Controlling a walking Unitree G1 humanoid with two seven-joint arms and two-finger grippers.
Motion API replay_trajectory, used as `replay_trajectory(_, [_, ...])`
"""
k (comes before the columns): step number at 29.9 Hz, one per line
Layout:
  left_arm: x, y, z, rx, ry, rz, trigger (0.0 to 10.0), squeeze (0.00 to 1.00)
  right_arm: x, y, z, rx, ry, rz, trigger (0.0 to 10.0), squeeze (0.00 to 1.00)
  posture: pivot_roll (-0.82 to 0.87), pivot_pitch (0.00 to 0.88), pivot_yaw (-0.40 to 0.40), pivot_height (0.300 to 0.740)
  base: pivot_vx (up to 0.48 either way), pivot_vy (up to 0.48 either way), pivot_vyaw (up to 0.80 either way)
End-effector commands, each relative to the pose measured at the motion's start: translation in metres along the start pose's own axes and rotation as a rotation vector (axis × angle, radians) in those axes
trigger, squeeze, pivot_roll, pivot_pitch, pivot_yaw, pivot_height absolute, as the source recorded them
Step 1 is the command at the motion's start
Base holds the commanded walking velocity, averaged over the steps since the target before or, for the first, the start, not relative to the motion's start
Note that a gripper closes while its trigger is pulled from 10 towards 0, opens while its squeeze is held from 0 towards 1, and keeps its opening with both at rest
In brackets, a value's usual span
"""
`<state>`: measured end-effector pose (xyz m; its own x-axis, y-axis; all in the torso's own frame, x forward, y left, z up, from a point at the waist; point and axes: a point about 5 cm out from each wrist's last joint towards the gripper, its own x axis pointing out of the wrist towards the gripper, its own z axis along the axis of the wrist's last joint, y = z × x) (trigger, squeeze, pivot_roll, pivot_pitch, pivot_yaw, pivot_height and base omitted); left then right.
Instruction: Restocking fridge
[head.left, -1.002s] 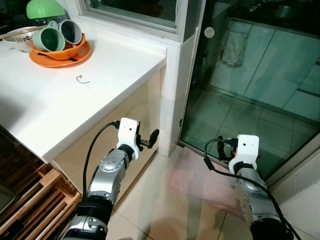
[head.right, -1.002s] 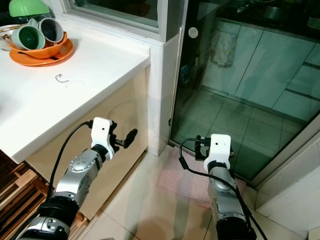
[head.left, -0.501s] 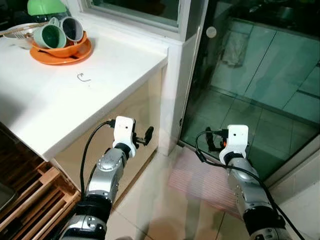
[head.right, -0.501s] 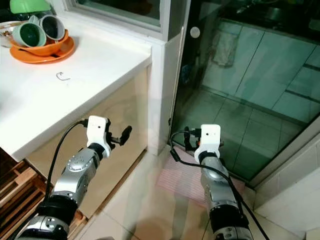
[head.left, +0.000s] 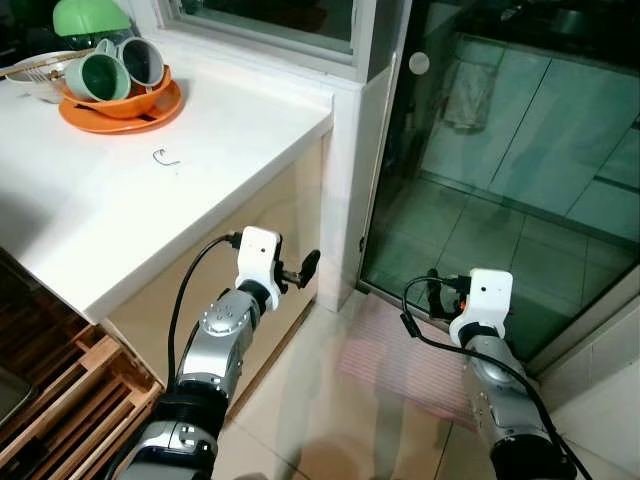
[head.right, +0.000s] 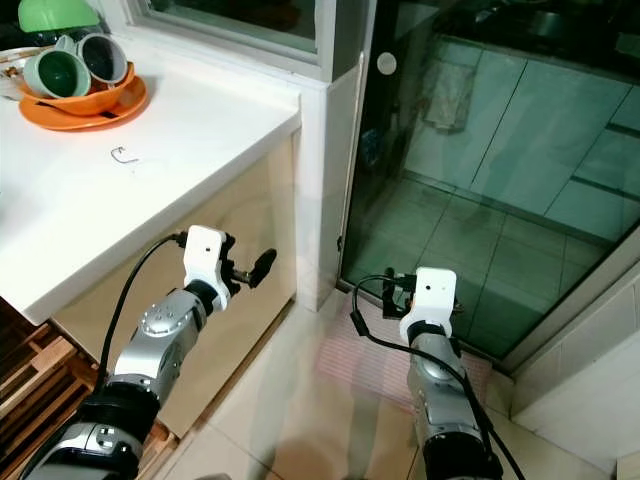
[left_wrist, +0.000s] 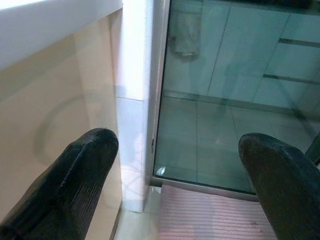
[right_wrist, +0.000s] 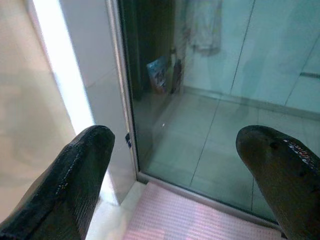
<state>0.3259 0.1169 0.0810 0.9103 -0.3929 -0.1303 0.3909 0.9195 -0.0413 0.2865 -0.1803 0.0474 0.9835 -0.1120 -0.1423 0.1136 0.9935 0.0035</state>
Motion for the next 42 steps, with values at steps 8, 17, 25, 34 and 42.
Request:
replay_trajectory(8, [-0.004,0.003,-0.005,-0.029,0.012,0.017,10.0,0.00,-0.001,0.000,0.001,0.000,-0.010,-0.003,10.0,0.00,0.00,0.000,0.012,0.740,0.000,0.000,0.00])
replay_trajectory(17, [-0.004,0.006,-0.005,-0.008,0.015,0.038,10.0,0.00,-0.001,0.000,-0.001,-0.005,0.003,-0.005,10.0,0.00,0.00,0.000,0.012,0.740,0.000,0.000,0.00])
replay_trajectory(25, [-0.005,0.008,-0.004,-0.007,0.010,0.047,10.0,0.00,-0.003,0.001,-0.004,-0.009,0.015,-0.002,10.0,0.00,0.00,0.000,0.013,0.740,0.000,0.000,0.00])
replay_trajectory(34, [-0.004,0.005,-0.003,-0.013,0.000,0.039,10.0,0.00,-0.004,0.001,-0.006,-0.013,0.026,-0.002,10.0,0.00,0.00,0.000,0.013,0.740,-0.055,0.000,0.00])
replay_trajectory(42, [-0.004,0.004,-0.003,-0.017,-0.004,0.048,10.0,0.00,-0.003,0.001,-0.006,-0.018,0.029,0.014,10.0,0.00,0.00,0.000,0.002,0.740,-0.122,0.000,0.00])
